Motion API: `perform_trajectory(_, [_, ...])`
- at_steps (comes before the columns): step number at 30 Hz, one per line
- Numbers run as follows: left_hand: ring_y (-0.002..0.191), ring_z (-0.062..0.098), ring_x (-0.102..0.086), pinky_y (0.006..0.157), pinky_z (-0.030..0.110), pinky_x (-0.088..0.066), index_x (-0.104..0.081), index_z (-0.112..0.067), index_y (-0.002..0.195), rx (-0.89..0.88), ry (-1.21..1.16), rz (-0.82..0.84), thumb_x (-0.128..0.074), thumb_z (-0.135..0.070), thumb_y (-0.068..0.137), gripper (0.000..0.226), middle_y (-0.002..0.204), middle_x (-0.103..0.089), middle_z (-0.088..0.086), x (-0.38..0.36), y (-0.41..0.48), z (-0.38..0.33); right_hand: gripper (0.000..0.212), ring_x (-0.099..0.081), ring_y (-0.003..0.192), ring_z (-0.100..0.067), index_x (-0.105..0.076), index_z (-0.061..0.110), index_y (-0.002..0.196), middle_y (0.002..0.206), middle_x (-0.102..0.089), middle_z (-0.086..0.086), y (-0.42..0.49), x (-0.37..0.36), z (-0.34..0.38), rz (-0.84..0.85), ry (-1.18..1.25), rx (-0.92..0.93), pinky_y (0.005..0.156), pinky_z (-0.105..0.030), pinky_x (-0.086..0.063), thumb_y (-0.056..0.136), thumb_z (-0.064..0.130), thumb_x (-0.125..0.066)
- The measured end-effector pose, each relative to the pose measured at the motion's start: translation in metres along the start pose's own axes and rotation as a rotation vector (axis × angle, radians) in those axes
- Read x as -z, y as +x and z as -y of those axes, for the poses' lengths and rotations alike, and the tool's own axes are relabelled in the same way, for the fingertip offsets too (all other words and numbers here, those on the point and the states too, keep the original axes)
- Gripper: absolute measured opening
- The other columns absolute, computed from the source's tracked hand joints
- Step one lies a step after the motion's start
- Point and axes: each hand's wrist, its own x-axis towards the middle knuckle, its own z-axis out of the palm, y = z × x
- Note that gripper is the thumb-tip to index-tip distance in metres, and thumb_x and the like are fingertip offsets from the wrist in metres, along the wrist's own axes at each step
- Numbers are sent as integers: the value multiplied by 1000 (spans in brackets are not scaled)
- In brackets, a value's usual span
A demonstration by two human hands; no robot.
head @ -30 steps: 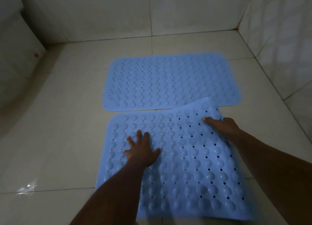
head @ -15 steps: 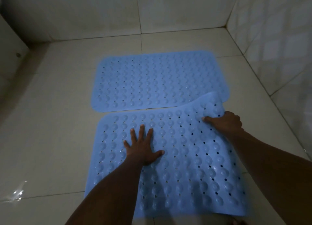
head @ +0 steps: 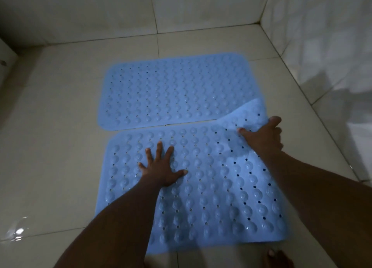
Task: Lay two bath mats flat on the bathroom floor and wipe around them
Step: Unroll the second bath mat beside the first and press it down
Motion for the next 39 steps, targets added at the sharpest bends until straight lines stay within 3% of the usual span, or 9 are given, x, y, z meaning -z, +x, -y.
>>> perform_trajectory(3, [151, 41, 25, 115, 76, -6, 10, -46, 158, 13, -15, -13, -45, -94, 71, 113, 163, 35, -7, -3, 1, -1, 93, -48, 117, -44, -33, 12, 136, 130, -44, -24, 1, 2, -3, -302, -171, 40, 96, -53, -38, 67, 55, -79])
perform_trajectory(5, [151, 41, 25, 115, 75, -7, 10, -46, 157, 23, -10, -22, -45, -95, 70, 114, 163, 35, -7, -5, 1, -2, 88, -46, 116, -43, -36, 12, 133, 129, -44, -24, 3, 4, -4, -339, -205, 55, 95, -52, -37, 68, 56, -77])
perform_trajectory(10, [151, 40, 26, 116, 74, -6, 12, -47, 157, 32, 2, -30, -43, -95, 71, 113, 162, 36, -8, -7, 0, -2, 81, -37, 126, -43, -32, 14, 137, 139, -36, -23, -2, -3, -14, -197, -303, -9, 102, -53, -32, 77, 54, -70])
perform_trajectory(16, [150, 40, 27, 117, 73, -7, 15, -48, 156, 29, 22, -27, -39, -96, 71, 111, 162, 37, -8, -8, 0, 1, 92, 5, 151, -42, -17, 23, 154, 164, -1, -17, -17, -19, -25, 180, -413, -141, 114, -69, -12, 82, 59, -63])
perform_trajectory(19, [150, 41, 27, 118, 72, -7, 16, -49, 155, 22, 24, -30, -36, -98, 70, 111, 162, 36, -8, -9, -1, 4, 98, 19, 151, -42, -8, 26, 157, 167, 11, -16, -23, -30, -32, 230, -419, -120, 113, -76, -4, 83, 59, -62])
perform_trajectory(24, [149, 43, 28, 119, 70, -5, 20, -49, 154, 26, 33, -40, -28, -100, 67, 111, 161, 38, -9, -14, 1, 9, 98, 1, 152, -45, -8, 21, 156, 166, -3, -16, -11, -17, -31, -30, -347, -216, 115, -69, -13, 82, 57, -62])
perform_trajectory(29, [149, 40, 29, 118, 71, -4, 25, -54, 150, 24, 48, -55, -19, -104, 62, 111, 159, 41, -12, -15, 5, 21, 100, -35, 136, -49, -16, 13, 148, 149, -35, -21, 15, 2, -51, 27, -216, -452, 114, -66, -22, 69, 52, -65])
perform_trajectory(34, [152, 38, 24, 116, 73, -8, 23, -58, 148, 57, 40, -56, -20, -105, 61, 108, 162, 35, -8, -11, 5, 28, 98, -48, 122, -45, -24, 15, 139, 137, -41, -21, 9, 8, -49, -113, -305, -191, 107, -59, -34, 68, 50, -83])
perform_trajectory(39, [152, 37, 24, 116, 74, -8, 23, -58, 148, 78, 38, -46, -22, -103, 65, 105, 162, 37, -9, -9, 4, 23, 88, -51, 106, -45, -33, 13, 127, 126, -43, -23, 6, 7, -54, -317, -360, 29, 88, -52, -46, 65, 44, -86])
